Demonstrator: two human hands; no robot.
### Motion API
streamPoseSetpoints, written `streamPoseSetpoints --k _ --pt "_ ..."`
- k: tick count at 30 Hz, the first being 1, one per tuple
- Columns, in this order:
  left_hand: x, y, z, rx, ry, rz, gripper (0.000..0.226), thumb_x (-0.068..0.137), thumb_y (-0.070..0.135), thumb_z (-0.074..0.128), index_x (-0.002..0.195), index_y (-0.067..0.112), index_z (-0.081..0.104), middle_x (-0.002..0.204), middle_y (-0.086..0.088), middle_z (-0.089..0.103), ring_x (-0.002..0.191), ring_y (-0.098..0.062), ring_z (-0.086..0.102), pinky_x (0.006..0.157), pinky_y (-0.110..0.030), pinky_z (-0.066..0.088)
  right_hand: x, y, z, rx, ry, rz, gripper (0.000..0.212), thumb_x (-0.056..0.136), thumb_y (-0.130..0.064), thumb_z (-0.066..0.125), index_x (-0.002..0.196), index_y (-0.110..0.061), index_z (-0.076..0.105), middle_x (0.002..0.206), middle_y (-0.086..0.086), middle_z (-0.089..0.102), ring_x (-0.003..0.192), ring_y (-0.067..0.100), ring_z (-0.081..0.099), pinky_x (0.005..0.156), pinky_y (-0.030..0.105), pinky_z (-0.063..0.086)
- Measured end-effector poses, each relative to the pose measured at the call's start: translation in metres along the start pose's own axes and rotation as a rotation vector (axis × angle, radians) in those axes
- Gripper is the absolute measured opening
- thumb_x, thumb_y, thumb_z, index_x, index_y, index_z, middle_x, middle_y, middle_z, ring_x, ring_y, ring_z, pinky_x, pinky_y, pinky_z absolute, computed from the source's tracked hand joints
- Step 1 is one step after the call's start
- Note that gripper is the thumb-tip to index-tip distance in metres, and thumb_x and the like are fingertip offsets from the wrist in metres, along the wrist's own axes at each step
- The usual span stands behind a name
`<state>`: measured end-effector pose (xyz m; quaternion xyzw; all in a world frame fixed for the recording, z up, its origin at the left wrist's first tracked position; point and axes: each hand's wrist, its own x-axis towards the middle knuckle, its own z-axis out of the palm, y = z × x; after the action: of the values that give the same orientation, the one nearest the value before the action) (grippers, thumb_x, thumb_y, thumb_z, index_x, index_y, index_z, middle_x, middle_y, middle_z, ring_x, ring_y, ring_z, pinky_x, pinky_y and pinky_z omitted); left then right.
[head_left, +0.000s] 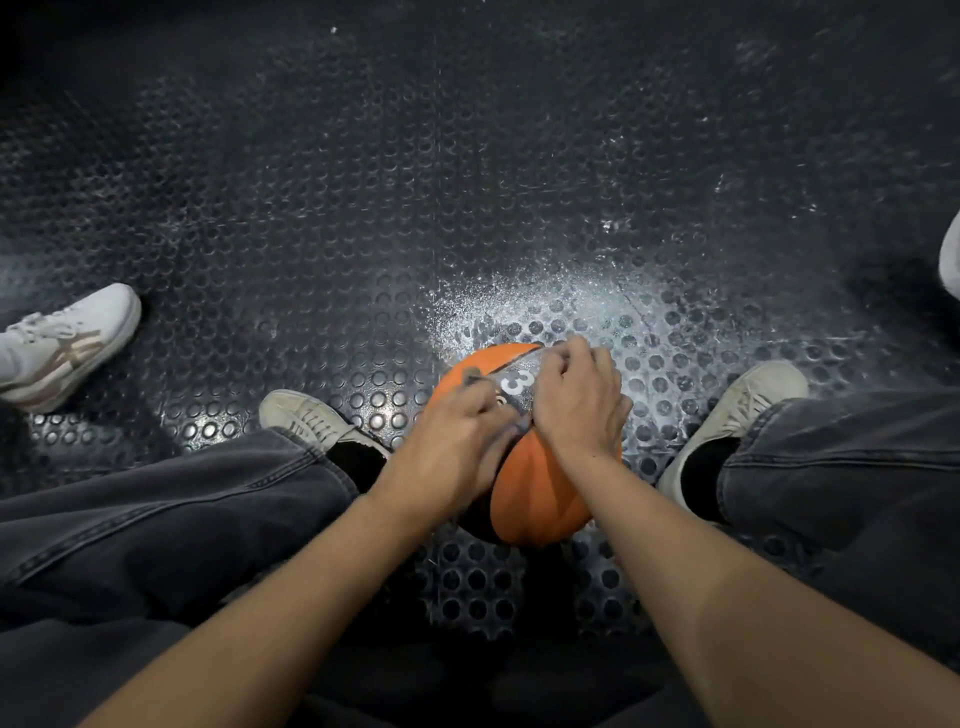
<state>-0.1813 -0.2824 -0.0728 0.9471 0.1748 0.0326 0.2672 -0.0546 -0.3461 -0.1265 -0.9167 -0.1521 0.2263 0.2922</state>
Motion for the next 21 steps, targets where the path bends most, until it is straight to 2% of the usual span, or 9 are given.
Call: streamPoseSetpoints --k 4,6,9,11,13,15,19,21 --pt "0.02 -0.023 -0.001 0.035 0.191 -0.326 0.018 0.093 0.018 0.058 0.096 0.01 0.074 0.083 -0.007 0.056 0.075 -0.025 0.056 0.071 -0.044 0.048 -0.004 -0.005 0.003 -0.002 0.015 0.007 0.025 0.102 -0.035 0.032 0.107 -0.023 0.054 0.115 -0.002 0.051 0.111 0.021 0.046 0.102 0.047 0.031" --pt "0.011 -0.01 0.004 0.017 0.154 -0.233 0.018 0.092 0.021 0.056 0.094 0.013 0.072 0.083 -0.005 0.053 0.075 -0.024 0.055 0.068 -0.041 0.049 -0.003 -0.006 0.003 -0.005 0.024 0.017 0.026 0.102 -0.034 0.032 0.108 -0.021 0.054 0.117 0.001 0.051 0.112 0.023 0.046 0.1 0.048 0.03" --pt "-0.01 0.007 0.002 -0.061 -0.019 -0.002 0.024 0.093 0.028 0.052 0.093 0.013 0.071 0.082 -0.003 0.051 0.078 -0.02 0.054 0.066 -0.036 0.048 0.001 -0.001 -0.002 0.006 -0.006 -0.005 0.025 0.102 -0.033 0.032 0.103 -0.021 0.054 0.114 0.001 0.052 0.11 0.024 0.047 0.101 0.048 0.031" --pt "0.002 -0.007 -0.001 -0.06 0.047 -0.072 0.024 0.093 0.029 0.055 0.094 0.013 0.073 0.082 -0.002 0.053 0.077 -0.017 0.055 0.068 -0.035 0.048 0.001 0.0 -0.003 0.015 -0.023 -0.033 0.022 0.103 -0.033 0.033 0.099 -0.022 0.052 0.111 -0.002 0.05 0.108 0.023 0.046 0.101 0.048 0.032" --pt "0.014 -0.017 0.0 -0.03 0.178 -0.242 0.021 0.093 0.025 0.058 0.096 0.012 0.074 0.081 -0.001 0.053 0.074 -0.017 0.054 0.07 -0.034 0.045 0.0 -0.002 -0.001 0.018 -0.028 -0.027 0.022 0.102 -0.033 0.034 0.1 -0.022 0.053 0.111 -0.003 0.049 0.109 0.021 0.045 0.102 0.047 0.031" --pt "0.012 -0.01 0.006 0.002 0.219 -0.331 0.018 0.093 0.02 0.058 0.094 0.01 0.073 0.08 -0.001 0.05 0.073 -0.019 0.051 0.068 -0.034 0.043 -0.001 -0.005 0.001 0.013 -0.006 -0.02 0.023 0.102 -0.032 0.034 0.103 -0.022 0.054 0.114 -0.003 0.05 0.11 0.021 0.044 0.101 0.047 0.03" --pt "-0.01 0.009 0.008 -0.069 0.054 -0.085 0.025 0.091 0.027 0.053 0.087 0.012 0.072 0.078 -0.002 0.049 0.071 -0.019 0.052 0.061 -0.036 0.047 0.002 -0.001 -0.002 -0.004 -0.004 -0.033 0.023 0.102 -0.032 0.034 0.1 -0.021 0.054 0.111 0.0 0.052 0.106 0.022 0.046 0.099 0.047 0.032" --pt "0.002 -0.005 0.004 -0.057 0.089 -0.127 0.026 0.091 0.029 0.054 0.09 0.013 0.074 0.078 -0.003 0.052 0.072 -0.019 0.054 0.065 -0.036 0.046 0.004 -0.001 -0.003 0.001 -0.015 -0.054 0.021 0.102 -0.031 0.035 0.096 -0.021 0.052 0.109 0.0 0.053 0.105 0.024 0.048 0.099 0.047 0.033"
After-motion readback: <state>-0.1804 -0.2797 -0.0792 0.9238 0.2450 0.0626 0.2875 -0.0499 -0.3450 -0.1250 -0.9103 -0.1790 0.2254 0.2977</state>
